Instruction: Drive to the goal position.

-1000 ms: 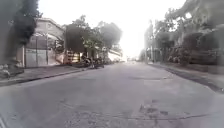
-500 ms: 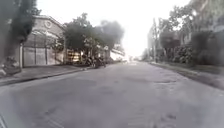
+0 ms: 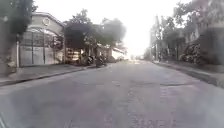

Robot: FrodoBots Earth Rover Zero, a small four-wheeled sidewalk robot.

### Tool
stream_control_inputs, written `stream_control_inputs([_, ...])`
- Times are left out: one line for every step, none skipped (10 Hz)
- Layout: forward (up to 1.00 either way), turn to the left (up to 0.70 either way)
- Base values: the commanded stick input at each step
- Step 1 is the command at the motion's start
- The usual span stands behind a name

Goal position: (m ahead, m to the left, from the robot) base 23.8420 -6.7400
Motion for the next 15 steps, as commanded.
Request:
stream_control_inputs([0.97,0.0])
stream_control_inputs([0.97,0.0])
stream_control_inputs([0.94,-0.07])
stream_control_inputs([0.86,-0.3])
stream_control_inputs([0.8,-0.05])
stream_control_inputs([0.7,0.0])
stream_control_inputs([0.67,0.0])
stream_control_inputs([0.69,0.0])
stream_control_inputs([0.7,0.0])
stream_control_inputs([0.67,0.0])
stream_control_inputs([0.63,0.0])
stream_control_inputs([0.67,0.0])
stream_control_inputs([1.0,0.0])
stream_control_inputs([1.0,0.0])
stream_control_inputs([1.0,0.0])
